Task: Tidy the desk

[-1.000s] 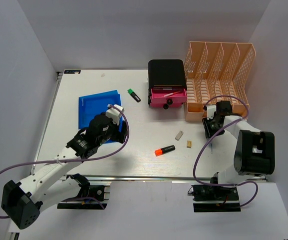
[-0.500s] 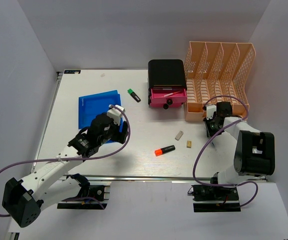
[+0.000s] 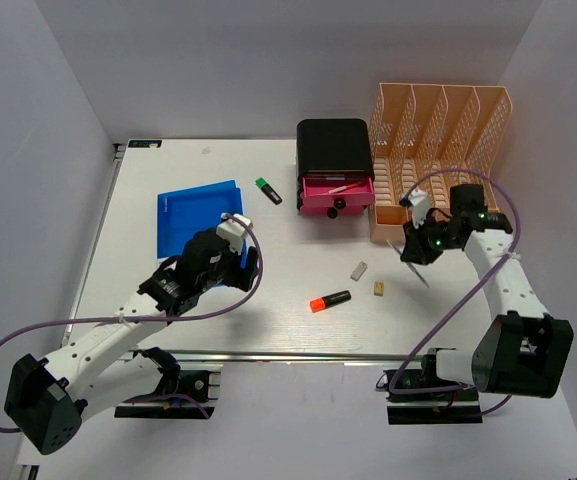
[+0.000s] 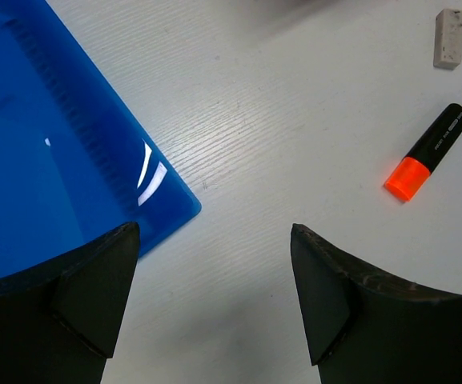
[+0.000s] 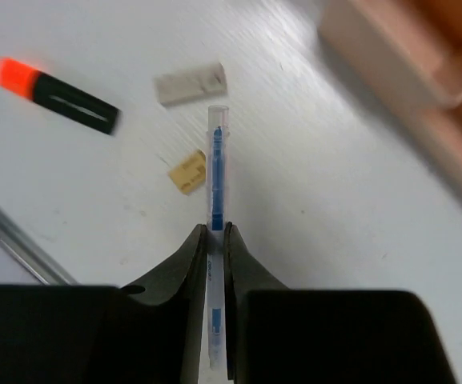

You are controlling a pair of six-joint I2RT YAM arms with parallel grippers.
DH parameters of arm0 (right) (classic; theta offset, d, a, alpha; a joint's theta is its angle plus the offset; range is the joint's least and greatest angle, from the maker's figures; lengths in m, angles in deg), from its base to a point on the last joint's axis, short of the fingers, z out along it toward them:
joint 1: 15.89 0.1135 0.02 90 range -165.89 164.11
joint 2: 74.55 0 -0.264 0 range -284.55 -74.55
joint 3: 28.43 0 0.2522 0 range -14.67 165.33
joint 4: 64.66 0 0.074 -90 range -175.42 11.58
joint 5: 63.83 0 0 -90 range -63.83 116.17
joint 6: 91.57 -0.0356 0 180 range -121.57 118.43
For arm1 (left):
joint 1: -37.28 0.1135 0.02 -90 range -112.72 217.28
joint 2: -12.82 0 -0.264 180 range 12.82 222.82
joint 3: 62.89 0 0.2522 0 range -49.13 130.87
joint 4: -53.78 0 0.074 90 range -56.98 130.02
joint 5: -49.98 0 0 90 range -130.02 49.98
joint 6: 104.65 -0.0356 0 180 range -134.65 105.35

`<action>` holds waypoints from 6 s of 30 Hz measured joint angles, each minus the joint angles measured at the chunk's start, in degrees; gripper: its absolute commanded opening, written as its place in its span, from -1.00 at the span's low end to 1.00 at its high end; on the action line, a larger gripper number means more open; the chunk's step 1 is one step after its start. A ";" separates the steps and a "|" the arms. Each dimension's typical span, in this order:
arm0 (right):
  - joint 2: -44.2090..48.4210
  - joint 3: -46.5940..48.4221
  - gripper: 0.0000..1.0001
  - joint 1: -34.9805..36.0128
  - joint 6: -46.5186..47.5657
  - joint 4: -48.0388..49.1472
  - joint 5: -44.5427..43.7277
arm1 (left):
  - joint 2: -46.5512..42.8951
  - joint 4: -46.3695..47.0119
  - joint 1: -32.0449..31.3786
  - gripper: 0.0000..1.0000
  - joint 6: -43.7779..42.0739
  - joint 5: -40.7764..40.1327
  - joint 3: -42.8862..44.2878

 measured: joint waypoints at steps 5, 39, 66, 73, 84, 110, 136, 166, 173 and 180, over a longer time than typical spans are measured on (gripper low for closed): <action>0.52 15.04 -1.00 2.32 6.75 -8.70 11.21 | -0.20 0.61 -0.11 0.72 -0.59 0.68 -0.31; -24.17 36.39 -0.58 22.34 18.97 20.46 7.26 | -1.11 3.43 -0.48 0.74 -3.19 3.89 -2.69; -1.20 18.69 -1.00 22.45 15.37 16.72 14.29 | -3.54 3.63 -0.50 0.66 -3.41 6.43 -2.71; -8.98 14.16 -1.00 22.38 18.43 15.28 1.73 | -3.98 3.61 -0.48 0.68 -3.41 6.36 -2.71; -14.62 14.99 -1.00 22.40 18.29 22.84 -9.14 | -4.83 3.63 -0.50 0.69 -3.39 6.38 -2.71; -25.11 21.24 -1.00 22.58 12.85 36.39 -14.40 | -3.98 3.67 -0.50 0.70 -3.41 6.36 -2.71; -7.74 0.28 0.28 22.23 -35.65 45.00 -6.38 | -2.32 3.85 -0.50 0.69 -3.37 5.38 -2.73; -26.43 0.76 -0.02 24.35 -66.31 68.54 -22.03 | -1.79 3.85 -0.50 0.69 -3.63 5.09 -2.73; -28.89 0.85 -0.02 24.65 -68.43 69.81 -23.76 | -1.57 3.85 -0.50 0.69 -3.63 5.09 -2.73; -29.00 0.85 0.03 24.74 -69.42 72.13 -26.49 | -1.57 3.85 -0.50 0.69 -3.61 5.09 -2.73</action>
